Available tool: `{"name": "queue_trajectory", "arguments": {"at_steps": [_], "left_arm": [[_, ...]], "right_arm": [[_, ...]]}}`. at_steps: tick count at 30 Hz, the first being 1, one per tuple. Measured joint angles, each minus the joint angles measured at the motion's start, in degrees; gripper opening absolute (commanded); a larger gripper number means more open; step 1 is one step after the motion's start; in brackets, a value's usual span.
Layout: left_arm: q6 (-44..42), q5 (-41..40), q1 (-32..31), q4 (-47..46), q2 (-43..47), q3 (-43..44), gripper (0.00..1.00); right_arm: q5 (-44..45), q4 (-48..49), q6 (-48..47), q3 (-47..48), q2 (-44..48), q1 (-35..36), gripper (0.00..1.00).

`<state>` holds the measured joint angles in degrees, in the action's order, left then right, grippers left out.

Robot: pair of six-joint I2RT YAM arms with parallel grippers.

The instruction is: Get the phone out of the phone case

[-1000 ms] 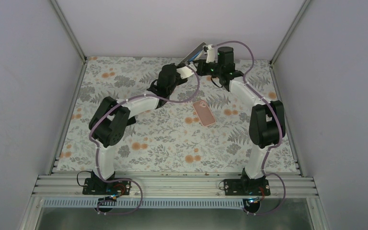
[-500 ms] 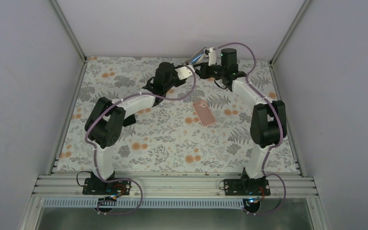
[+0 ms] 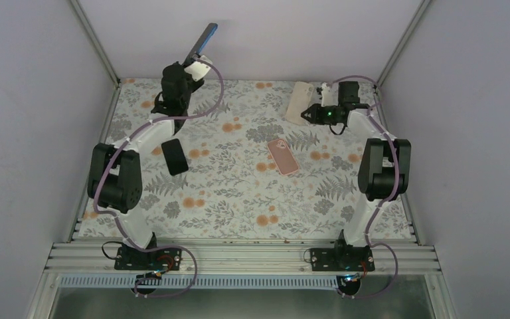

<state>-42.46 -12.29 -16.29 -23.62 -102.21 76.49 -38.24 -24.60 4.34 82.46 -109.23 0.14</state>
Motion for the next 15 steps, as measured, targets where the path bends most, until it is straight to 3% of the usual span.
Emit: {"name": "queue_trajectory", "arguments": {"at_steps": [7,15], "left_arm": [[-4.57,-2.56,-3.28,-0.44,2.84,-3.37,0.02],[-15.26,-16.41,-8.85,3.56,14.19,-22.18,0.02]], "right_arm": [[-4.09,-7.06,-4.61,-0.52,0.0,0.52,0.03],[-9.22,-23.96,-19.76,1.84,-1.97,-0.35,0.03]]}}
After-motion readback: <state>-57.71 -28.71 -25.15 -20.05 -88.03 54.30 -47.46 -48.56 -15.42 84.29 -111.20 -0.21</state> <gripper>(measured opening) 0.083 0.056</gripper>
